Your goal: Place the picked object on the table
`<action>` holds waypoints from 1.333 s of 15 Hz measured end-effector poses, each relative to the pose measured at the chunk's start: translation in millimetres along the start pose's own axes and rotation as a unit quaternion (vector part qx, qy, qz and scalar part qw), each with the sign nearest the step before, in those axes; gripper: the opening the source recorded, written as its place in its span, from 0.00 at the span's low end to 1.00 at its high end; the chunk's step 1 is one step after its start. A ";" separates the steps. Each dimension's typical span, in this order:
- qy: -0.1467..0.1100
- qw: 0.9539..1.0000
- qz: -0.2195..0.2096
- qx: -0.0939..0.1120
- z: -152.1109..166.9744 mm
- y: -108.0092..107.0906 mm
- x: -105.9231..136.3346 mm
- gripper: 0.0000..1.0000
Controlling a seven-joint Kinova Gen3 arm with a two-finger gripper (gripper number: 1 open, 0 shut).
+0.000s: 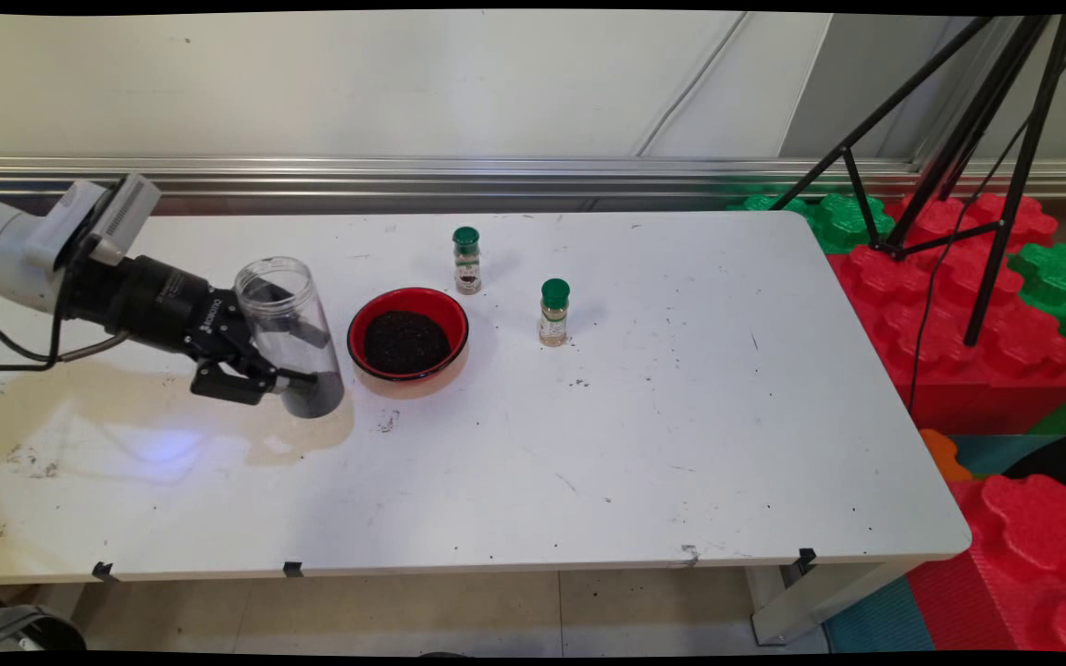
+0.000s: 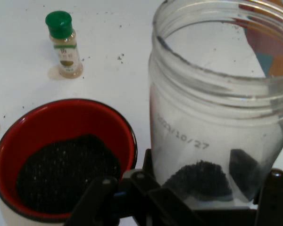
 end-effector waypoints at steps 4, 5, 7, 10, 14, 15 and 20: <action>-0.002 1.000 0.010 0.003 -8.0 -5.2 -22.4 0.00; -0.002 1.000 0.012 0.003 -9.1 -6.3 -27.7 0.00; -0.001 1.000 0.018 0.004 -10.0 -7.5 -37.0 0.00; 0.001 1.000 0.027 0.004 -9.0 -9.9 -52.6 0.00; 0.007 0.999 0.039 0.008 -3.2 -17.3 -72.5 0.00; 0.008 0.999 0.041 0.009 -1.5 -18.7 -75.0 0.00; 0.017 0.999 0.046 0.012 8.2 -23.6 -82.9 0.00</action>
